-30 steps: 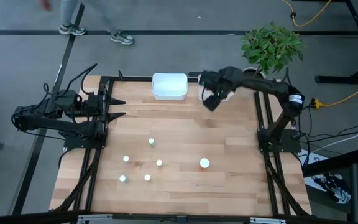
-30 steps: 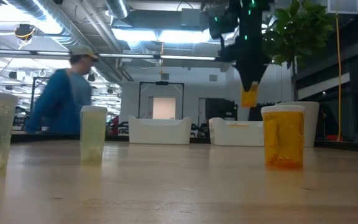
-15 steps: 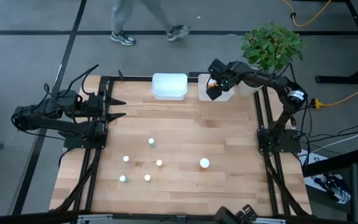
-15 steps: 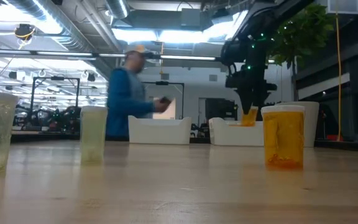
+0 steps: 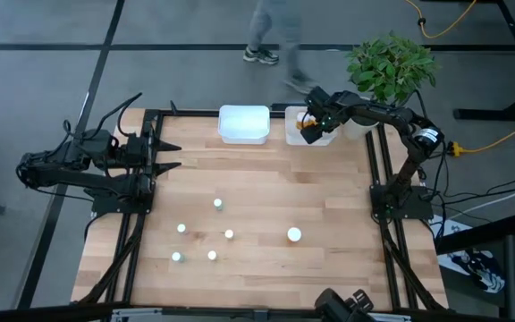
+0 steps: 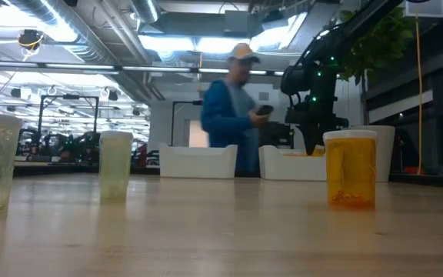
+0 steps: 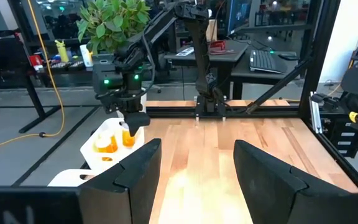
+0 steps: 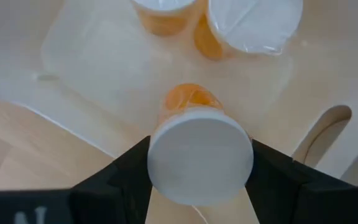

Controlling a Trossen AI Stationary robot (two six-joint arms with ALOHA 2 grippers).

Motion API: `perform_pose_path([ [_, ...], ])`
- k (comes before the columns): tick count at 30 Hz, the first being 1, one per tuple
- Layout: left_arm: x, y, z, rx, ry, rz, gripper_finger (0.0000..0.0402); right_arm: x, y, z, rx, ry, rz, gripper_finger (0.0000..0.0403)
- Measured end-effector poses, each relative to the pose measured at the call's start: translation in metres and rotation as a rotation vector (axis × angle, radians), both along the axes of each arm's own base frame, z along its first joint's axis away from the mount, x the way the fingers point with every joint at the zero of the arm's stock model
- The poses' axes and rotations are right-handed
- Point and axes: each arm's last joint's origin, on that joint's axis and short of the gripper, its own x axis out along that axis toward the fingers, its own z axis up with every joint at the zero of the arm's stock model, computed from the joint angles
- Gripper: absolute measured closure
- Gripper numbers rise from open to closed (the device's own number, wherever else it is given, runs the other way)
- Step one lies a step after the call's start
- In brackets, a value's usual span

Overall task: Pick and place medicine bottles into bin by pill shape (circle, oval)
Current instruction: Put the orange capsule bottle into the right white bin

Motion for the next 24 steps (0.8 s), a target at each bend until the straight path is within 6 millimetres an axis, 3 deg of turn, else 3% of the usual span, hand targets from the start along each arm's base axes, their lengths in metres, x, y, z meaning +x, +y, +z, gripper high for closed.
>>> perform_pose_path([
  [12,0.0,0.0,0.0,0.001,0.0,0.0,0.0207,0.0007,-0.0014,-0.0004,-0.014,-0.011,0.004,0.0162],
  [24,0.0,0.0,-0.0001,0.001,0.001,0.0,0.0207,0.0024,-0.003,0.0013,-0.029,-0.028,-0.001,0.0163],
])
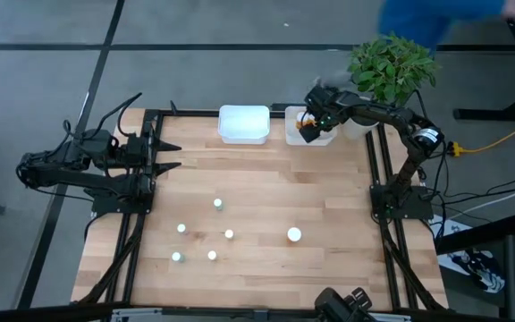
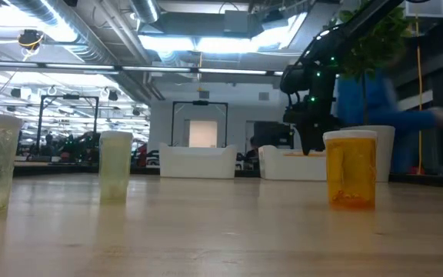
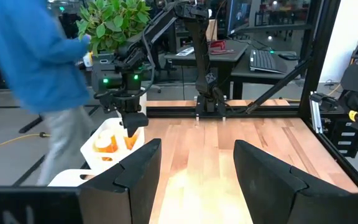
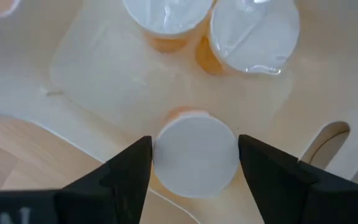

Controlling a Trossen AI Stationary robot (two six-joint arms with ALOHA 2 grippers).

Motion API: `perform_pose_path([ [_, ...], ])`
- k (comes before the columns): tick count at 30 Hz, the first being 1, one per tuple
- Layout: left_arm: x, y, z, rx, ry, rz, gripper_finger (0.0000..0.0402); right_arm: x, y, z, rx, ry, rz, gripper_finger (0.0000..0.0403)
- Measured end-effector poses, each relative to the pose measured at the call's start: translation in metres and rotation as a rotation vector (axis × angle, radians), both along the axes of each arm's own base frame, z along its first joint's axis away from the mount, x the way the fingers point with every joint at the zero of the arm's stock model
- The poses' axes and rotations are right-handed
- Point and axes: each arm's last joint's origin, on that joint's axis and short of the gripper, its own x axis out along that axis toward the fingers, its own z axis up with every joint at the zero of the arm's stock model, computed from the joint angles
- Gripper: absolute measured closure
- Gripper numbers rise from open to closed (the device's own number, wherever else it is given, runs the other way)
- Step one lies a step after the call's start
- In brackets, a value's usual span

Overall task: Pick and place medicine bottles into bin by pill shape (circle, oval)
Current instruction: Put the orange capsule bottle into the right white bin, then put the orange pill bottle into the right white bin

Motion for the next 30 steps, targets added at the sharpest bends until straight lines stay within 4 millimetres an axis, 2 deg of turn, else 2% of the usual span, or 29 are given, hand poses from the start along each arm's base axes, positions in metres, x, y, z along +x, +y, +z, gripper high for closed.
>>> perform_pose_path([
  [10,0.0,0.0,0.0,0.0,0.0,0.0,0.0207,0.011,-0.009,0.03,-0.051,-0.068,-0.018,0.0163],
  [14,0.0,0.0,0.0,-0.001,0.0,0.0,0.0207,0.024,0.006,0.046,0.029,-0.126,0.028,0.0163],
  [19,0.0,0.0,0.0,-0.001,0.0,0.0,0.0207,0.049,0.059,0.058,0.13,-0.132,0.133,0.0163],
  [24,0.0,0.0,0.0,-0.001,0.001,0.0,0.0207,0.069,0.132,0.07,0.164,-0.131,0.263,0.0163],
  [30,0.0,0.0,0.0,-0.001,0.001,0.0,0.0207,0.08,0.217,0.076,0.195,-0.141,0.339,0.0163],
])
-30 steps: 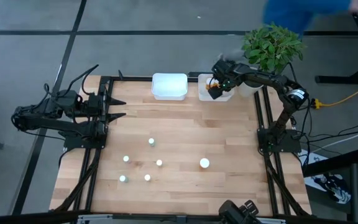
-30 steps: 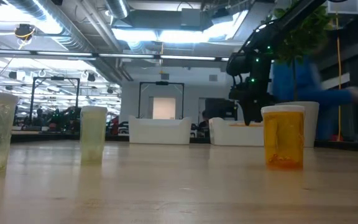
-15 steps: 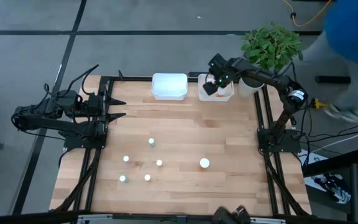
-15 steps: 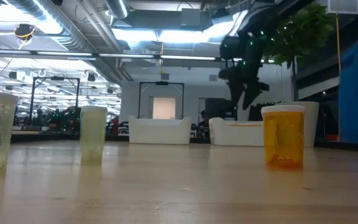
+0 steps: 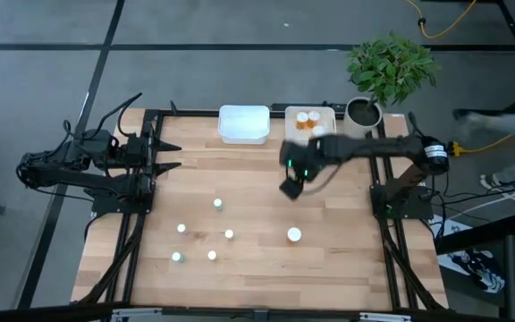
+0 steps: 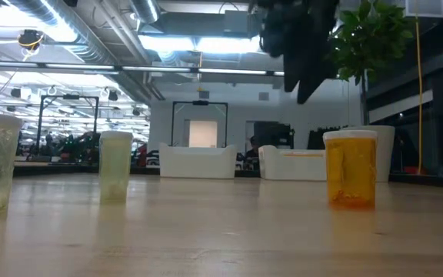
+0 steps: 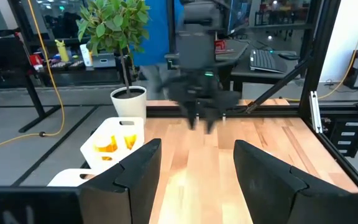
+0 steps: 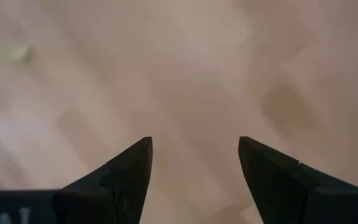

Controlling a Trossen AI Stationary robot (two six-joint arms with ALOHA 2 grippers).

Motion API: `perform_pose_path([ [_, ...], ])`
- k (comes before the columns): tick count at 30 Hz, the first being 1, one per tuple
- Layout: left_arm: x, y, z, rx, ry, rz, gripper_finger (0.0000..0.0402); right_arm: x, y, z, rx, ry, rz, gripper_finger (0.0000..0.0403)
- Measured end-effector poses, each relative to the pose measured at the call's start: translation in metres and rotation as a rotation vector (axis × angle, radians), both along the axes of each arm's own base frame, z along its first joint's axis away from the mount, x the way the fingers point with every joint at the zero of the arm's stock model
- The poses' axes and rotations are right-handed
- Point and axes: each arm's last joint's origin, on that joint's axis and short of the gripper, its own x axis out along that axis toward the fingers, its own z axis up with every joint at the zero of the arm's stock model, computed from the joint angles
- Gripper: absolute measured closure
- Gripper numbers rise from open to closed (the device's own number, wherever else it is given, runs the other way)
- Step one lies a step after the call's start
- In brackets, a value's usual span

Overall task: Pick and place medicine bottles into bin by pill shape (circle, oval)
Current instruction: Put the orange pill bottle into the right white bin

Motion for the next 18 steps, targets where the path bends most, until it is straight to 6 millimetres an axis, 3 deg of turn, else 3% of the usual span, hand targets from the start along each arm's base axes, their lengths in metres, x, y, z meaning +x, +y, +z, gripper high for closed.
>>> perform_pose_path([
  [9,0.0,0.0,-0.003,0.0,0.028,0.0,0.0207,-0.012,0.101,0.0,-0.052,-0.026,-0.052,0.0163],
  [18,0.0,0.0,-0.003,0.0,0.028,0.0,0.0207,-0.038,0.166,0.0,-0.039,-0.067,-0.06,0.0163],
])
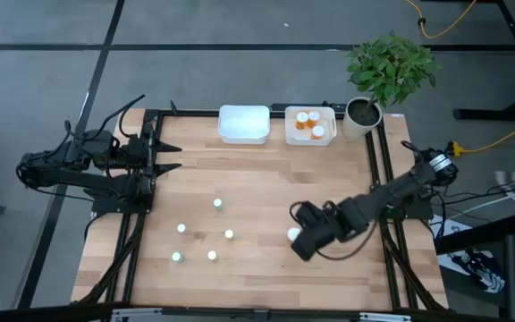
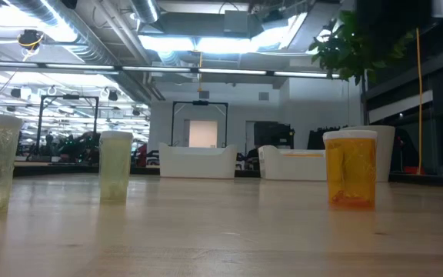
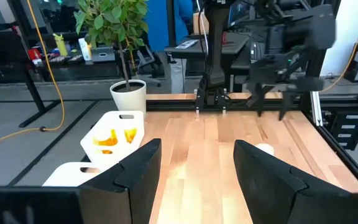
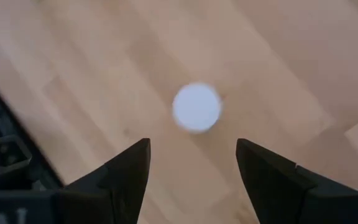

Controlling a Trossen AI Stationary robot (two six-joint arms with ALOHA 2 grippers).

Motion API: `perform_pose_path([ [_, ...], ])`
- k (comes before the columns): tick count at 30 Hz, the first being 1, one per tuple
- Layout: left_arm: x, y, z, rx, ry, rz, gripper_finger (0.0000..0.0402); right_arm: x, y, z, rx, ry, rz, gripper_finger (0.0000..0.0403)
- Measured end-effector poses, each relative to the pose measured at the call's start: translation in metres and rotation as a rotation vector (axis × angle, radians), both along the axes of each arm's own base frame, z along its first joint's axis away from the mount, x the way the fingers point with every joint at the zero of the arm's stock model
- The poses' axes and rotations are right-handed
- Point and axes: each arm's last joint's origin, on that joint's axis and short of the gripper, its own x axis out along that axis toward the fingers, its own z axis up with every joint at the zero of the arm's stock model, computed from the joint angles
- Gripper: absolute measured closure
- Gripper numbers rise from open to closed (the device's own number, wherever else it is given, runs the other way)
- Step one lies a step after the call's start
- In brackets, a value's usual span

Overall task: Pick and place medicine bottles into bin by pill shape (circle, oval)
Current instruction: Put the orange pill bottle into the right white bin

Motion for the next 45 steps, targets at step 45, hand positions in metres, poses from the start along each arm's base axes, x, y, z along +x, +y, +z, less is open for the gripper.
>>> perform_pose_path([
  [45,0.0,0.0,-0.001,0.001,0.007,0.0,0.0207,0.013,0.024,-0.03,0.02,0.001,-0.097,0.0092],
])
